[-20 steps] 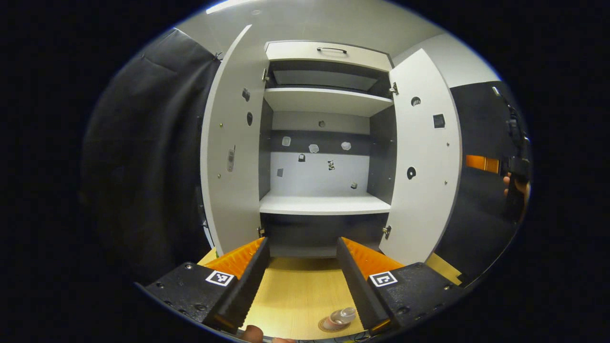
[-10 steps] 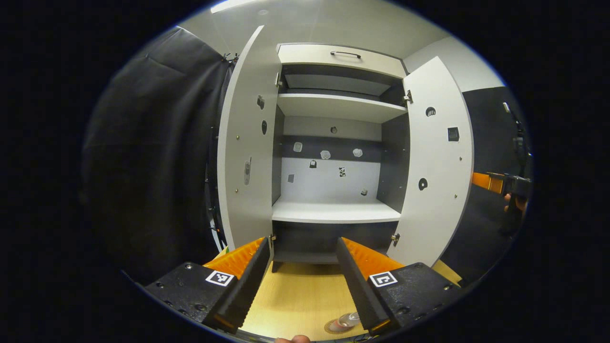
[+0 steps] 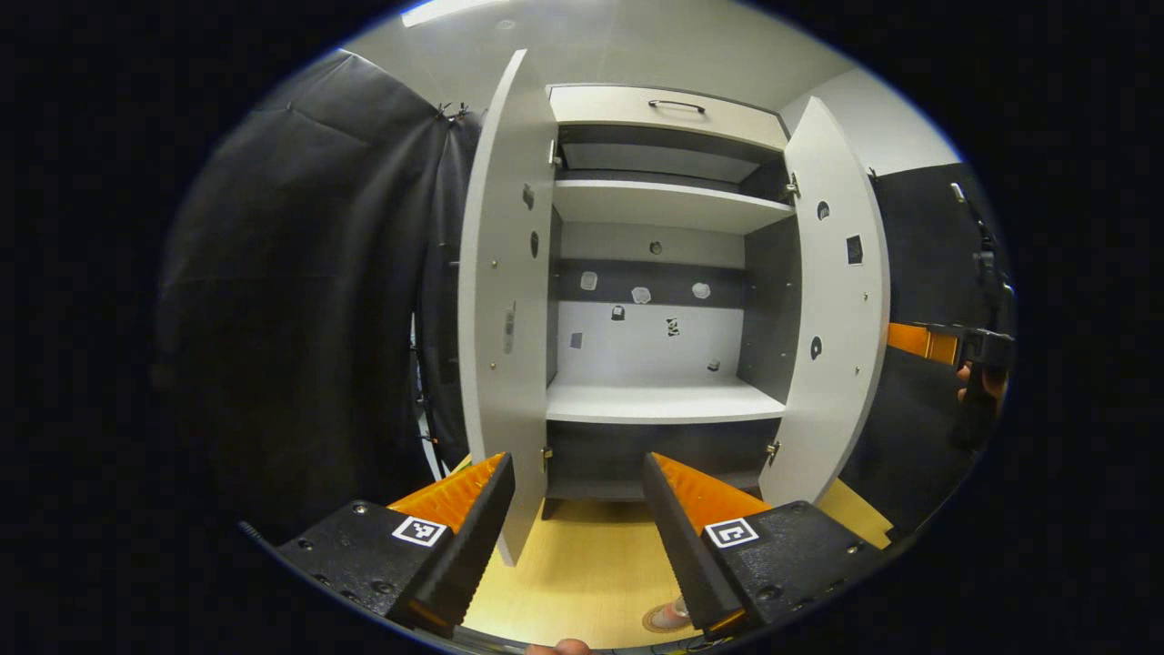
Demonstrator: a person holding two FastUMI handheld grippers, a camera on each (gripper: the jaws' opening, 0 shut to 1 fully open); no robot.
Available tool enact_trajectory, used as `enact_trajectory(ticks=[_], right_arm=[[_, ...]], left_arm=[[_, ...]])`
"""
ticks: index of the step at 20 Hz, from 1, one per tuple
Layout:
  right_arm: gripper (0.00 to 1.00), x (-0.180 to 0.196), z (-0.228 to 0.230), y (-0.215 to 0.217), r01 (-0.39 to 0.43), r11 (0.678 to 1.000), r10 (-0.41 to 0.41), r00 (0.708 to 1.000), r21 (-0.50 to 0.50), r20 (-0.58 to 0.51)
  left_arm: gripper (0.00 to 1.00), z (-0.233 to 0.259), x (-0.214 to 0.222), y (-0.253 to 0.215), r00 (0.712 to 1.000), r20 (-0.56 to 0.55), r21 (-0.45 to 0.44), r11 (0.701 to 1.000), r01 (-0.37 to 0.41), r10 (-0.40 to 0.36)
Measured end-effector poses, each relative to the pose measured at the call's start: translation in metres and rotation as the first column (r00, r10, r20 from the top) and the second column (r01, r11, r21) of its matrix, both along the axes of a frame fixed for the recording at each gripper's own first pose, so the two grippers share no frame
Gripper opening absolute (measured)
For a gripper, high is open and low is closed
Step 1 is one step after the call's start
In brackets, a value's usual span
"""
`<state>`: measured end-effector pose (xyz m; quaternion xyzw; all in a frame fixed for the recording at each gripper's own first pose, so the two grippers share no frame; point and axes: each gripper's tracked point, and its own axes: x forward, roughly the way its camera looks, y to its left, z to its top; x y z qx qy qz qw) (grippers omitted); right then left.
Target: Grasp the bottle in the cabinet with the left hand and place it on the coaster, then close the right door with the right hand and the left door with the left hand.
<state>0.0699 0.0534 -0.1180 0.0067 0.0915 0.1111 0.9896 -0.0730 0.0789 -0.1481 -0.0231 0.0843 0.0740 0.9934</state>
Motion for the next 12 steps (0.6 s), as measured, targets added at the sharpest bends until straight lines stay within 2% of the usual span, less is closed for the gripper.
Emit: enact_trajectory(ticks=[1, 4, 6, 8, 12], right_arm=[[0.95, 0.004, 0.000, 0.011, -0.016, 1.000, 0.016, 1.000, 0.004, -0.001], [0.92, 0.010, -0.003, 0.052, -0.083, 0.995, 0.084, 0.996, 0.046, -0.019], [0.95, 0.011, -0.001, 0.076, -0.124, 0.990, 0.126, 0.992, 0.071, -0.019], [0.92, 0.011, 0.003, 0.091, -0.148, 0.986, 0.149, 0.989, 0.071, -0.009], [0.95, 0.001, 0.005, 0.106, -0.170, 0.984, 0.170, 0.985, 0.049, 0.003]], left_arm=[[0.88, -0.001, -0.003, 0.007, 1.000, -0.001, 0.001, 1.000, -0.014, 0.014], [0.88, -0.003, -0.014, 0.027, 0.998, -0.004, 0.005, 0.998, -0.056, 0.056], [0.88, -0.006, -0.018, 0.044, 0.996, -0.014, 0.013, 0.996, -0.090, 0.090], [0.88, -0.005, -0.026, 0.055, 0.993, -0.014, 0.016, 0.993, -0.119, 0.119], [0.88, -0.004, -0.034, 0.070, 0.988, -0.011, 0.016, 0.988, -0.153, 0.153]])
